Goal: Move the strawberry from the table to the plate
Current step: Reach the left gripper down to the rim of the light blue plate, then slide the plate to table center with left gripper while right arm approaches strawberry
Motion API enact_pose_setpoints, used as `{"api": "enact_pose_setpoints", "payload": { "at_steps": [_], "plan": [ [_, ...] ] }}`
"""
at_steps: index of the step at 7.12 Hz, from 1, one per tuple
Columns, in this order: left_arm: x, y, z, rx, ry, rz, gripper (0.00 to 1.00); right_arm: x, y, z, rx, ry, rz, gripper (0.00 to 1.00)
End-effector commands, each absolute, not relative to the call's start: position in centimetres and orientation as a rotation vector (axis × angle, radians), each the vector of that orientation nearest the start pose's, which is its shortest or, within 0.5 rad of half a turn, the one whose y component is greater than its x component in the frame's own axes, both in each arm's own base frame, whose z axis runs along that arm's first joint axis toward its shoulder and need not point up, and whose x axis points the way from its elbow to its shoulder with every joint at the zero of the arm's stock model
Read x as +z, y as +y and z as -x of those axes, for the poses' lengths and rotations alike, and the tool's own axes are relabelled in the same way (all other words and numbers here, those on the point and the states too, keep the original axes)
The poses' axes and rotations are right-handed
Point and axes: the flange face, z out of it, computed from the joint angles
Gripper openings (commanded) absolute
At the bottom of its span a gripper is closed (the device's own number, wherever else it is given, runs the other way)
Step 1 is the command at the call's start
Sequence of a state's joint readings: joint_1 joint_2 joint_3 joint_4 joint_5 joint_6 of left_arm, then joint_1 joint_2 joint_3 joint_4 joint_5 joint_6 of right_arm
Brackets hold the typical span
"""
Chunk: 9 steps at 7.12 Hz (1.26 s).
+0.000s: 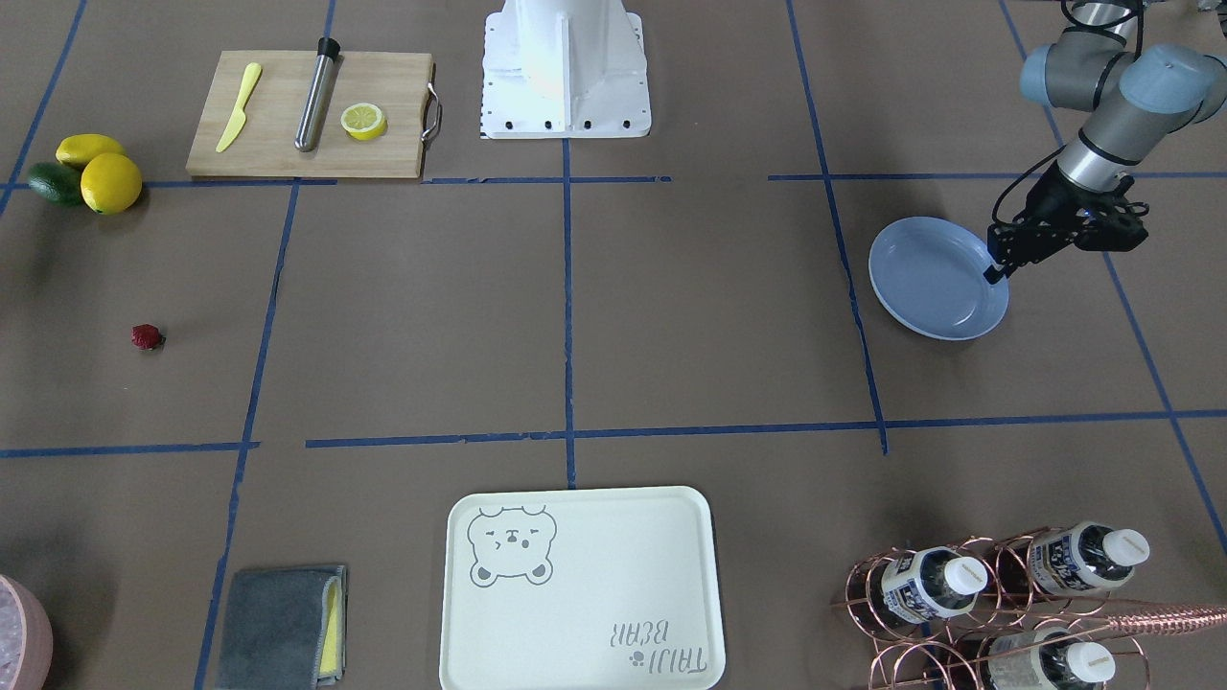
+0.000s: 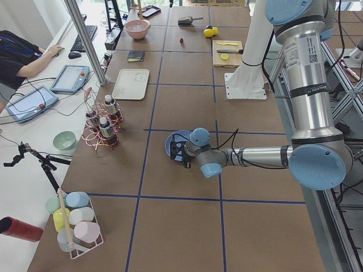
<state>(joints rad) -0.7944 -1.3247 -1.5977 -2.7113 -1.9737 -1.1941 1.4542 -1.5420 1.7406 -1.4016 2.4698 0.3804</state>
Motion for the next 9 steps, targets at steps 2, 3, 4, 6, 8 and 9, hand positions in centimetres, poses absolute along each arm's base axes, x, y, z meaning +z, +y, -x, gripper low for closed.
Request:
{"api": "enact_pose_setpoints", "payload": {
  "at_steps": [2, 3, 4, 6, 8, 9],
  "plan": [
    [59.3, -33.7, -20.2, -0.106, 1.108, -0.068, 0.00, 53.4, -51.3, 0.4, 0.081, -0.944, -0.110, 1.00],
    [58.1, -35.9, -15.8, -0.174, 1.158, -0.078, 0.00, 53.4, -51.3, 0.5, 0.080, -0.943, -0.110, 1.00],
    [56.7, -36.7, -15.0, -0.172, 1.195, -0.074, 0.00, 53.5, -51.4, 0.7, 0.077, -0.941, -0.107, 1.00],
    [49.4, -41.6, -17.5, -0.212, 1.169, -0.125, 0.00, 53.4, -51.3, 1.9, 0.060, -0.943, -0.096, 1.00],
    [41.2, -45.1, -23.7, -0.381, 1.172, -0.096, 0.00, 52.2, -51.2, 6.1, 0.059, -0.941, -0.088, 1.00],
    [38.1, -44.5, -28.6, -0.449, 1.204, -0.060, 0.00, 51.9, -50.9, 8.9, 0.068, -0.929, -0.095, 1.00]
  ]
}}
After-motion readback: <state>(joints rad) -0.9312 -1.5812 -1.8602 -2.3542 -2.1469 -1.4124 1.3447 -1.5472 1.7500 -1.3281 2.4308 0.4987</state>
